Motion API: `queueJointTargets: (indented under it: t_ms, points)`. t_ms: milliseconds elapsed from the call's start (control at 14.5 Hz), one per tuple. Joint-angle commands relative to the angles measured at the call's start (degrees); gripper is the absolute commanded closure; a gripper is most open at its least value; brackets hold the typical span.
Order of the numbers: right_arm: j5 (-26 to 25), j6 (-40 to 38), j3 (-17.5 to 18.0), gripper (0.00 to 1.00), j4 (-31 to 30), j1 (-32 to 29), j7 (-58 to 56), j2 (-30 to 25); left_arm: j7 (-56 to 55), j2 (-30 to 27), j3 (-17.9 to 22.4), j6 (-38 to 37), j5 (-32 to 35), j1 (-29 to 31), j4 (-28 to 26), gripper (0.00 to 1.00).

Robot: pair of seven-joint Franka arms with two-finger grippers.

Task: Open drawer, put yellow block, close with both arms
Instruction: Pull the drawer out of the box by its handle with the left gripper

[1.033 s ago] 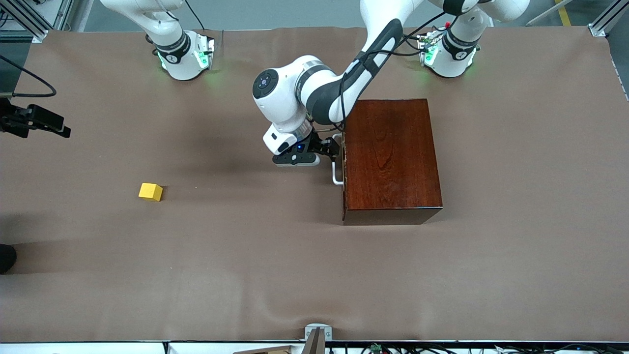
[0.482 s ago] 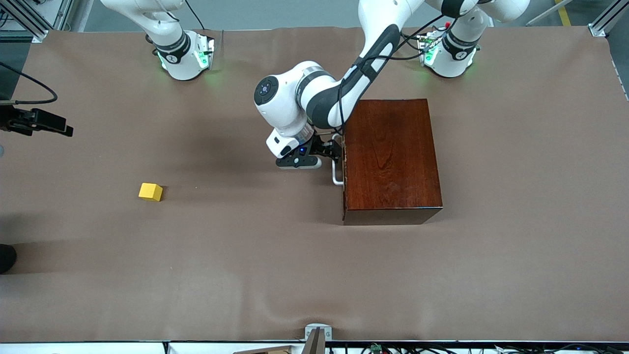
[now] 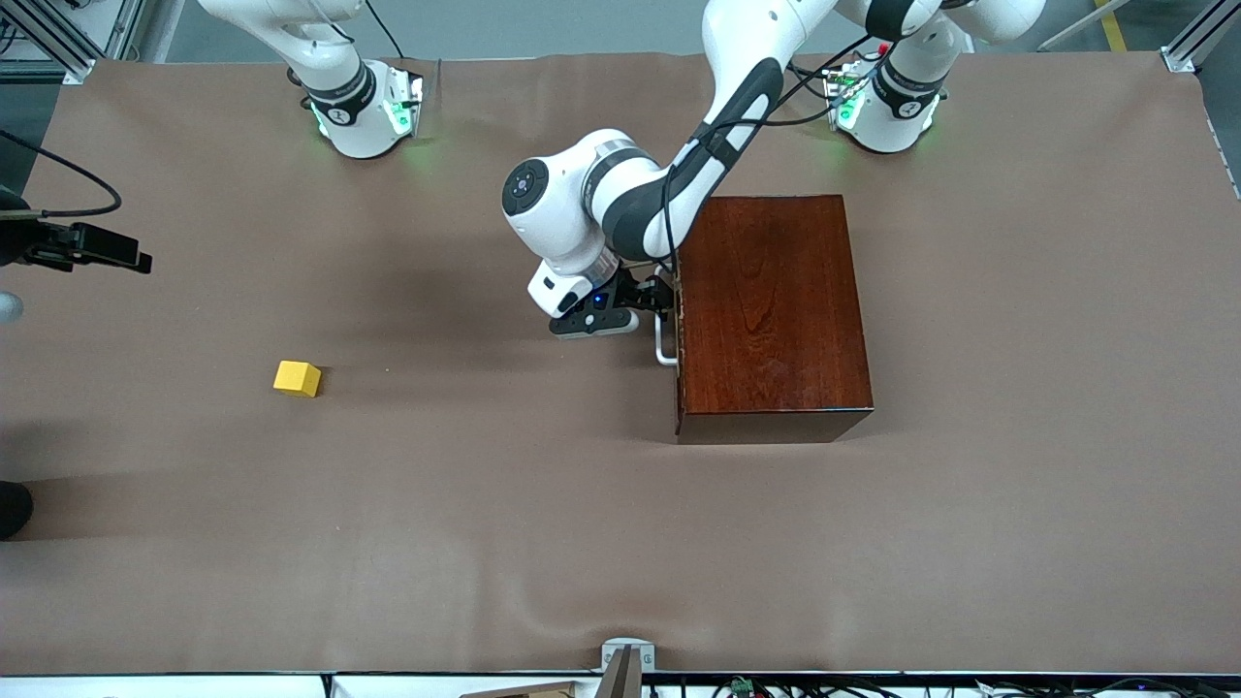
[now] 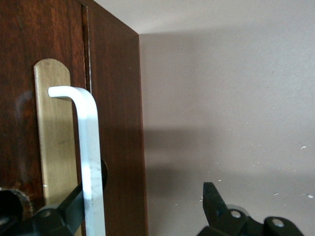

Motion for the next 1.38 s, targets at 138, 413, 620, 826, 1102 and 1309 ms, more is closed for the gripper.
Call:
queueJointTargets:
  t_ms: [138, 413, 620, 826, 1102, 1309]
  points:
    - [-0.02, -1.44, 0.42, 0.0, 0.05, -1.44, -0.49, 1.39, -3.89, 1.1, 0.14, 6.7, -3.35, -0.37, 1.99, 0.0]
    - [-0.1, -0.83, 0.42, 0.0, 0.31, -1.44, -0.5, 3.15, -6.16, 1.1, 0.14, 12.85, -6.25, -0.37, 1.99, 0.0]
    - [-0.1, 1.28, 0.42, 0.0, 0.31, -1.44, -0.5, 4.99, -7.85, 1.1, 0.14, 16.55, -6.69, -0.37, 1.99, 0.0]
    - [-0.02, 3.21, 0.42, 0.0, 0.4, -1.53, -0.5, 6.75, -7.93, 1.1, 0.05, 18.13, -7.31, -0.54, 1.99, 0.0]
    - [0.69, 5.06, 0.42, 0.0, 0.4, -1.53, -0.5, 8.94, -7.93, 1.18, 0.05, 20.42, -7.4, -1.25, 1.99, 0.0]
    - [0.25, 7.52, 0.42, 0.0, 0.31, -1.36, -0.5, 10.7, -8.37, 1.36, 0.05, 21.48, -7.49, -2.04, 1.99, 0.0]
